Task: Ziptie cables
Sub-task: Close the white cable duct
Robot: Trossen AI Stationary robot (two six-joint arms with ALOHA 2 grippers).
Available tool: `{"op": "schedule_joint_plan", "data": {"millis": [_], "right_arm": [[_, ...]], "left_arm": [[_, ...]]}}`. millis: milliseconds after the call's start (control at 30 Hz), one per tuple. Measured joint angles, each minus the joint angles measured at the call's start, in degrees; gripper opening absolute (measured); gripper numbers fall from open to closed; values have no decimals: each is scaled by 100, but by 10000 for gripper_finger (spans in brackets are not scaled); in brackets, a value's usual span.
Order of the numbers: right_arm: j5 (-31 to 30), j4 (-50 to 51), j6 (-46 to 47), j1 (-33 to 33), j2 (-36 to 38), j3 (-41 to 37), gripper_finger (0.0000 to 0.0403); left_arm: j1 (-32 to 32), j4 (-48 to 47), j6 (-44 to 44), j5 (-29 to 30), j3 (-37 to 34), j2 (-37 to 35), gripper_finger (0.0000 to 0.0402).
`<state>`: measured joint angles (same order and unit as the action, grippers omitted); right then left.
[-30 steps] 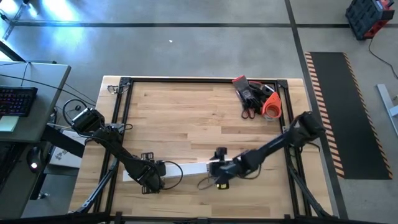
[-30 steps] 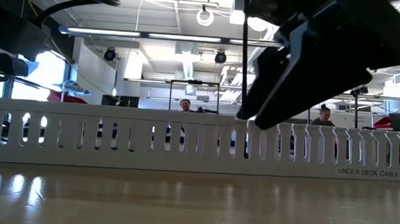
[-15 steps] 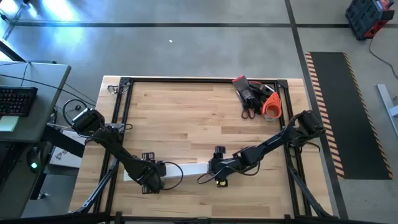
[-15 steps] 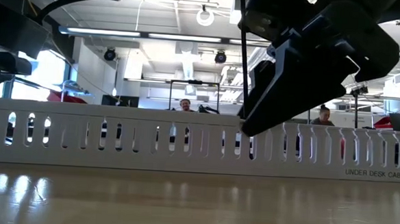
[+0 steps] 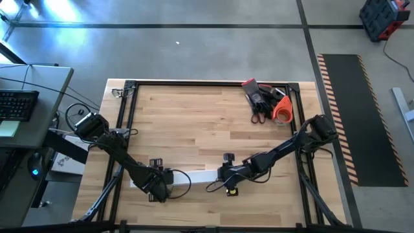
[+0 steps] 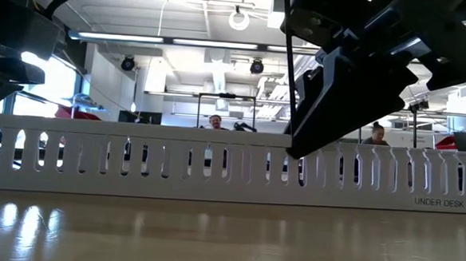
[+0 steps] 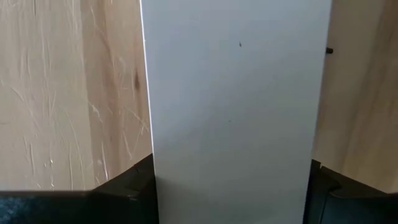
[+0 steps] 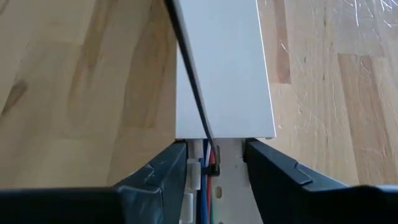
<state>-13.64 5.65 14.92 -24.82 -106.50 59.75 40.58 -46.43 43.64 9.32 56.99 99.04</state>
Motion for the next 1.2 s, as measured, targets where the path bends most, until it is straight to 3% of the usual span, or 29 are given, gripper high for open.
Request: {"op": "schedule_joint_plan", "data": {"millis": [333, 567, 667, 867, 1033, 1200], "right_arm": [[22, 221, -168, 2, 24, 24, 152], [-16, 625, -136, 9, 48, 108, 253], [9, 1326, -166, -69, 103, 375, 297], [-690, 3061, 32, -425, 321, 1108, 315], [-829, 4510, 1033, -1001, 500, 1427, 302], [-230, 6142, 3159, -1849, 713, 1192, 274]], "left_arm": [[-85, -80, -113, 33, 17, 0, 204], [-86, -220, -64, 69, 24, 0, 204], [-85, -250, -59, 19, 28, 0, 204], [-76, -322, -56, -32, 21, 0, 204], [-57, -335, -37, -63, 20, -2, 204], [-25, -352, -19, -68, 15, -2, 204]]}}
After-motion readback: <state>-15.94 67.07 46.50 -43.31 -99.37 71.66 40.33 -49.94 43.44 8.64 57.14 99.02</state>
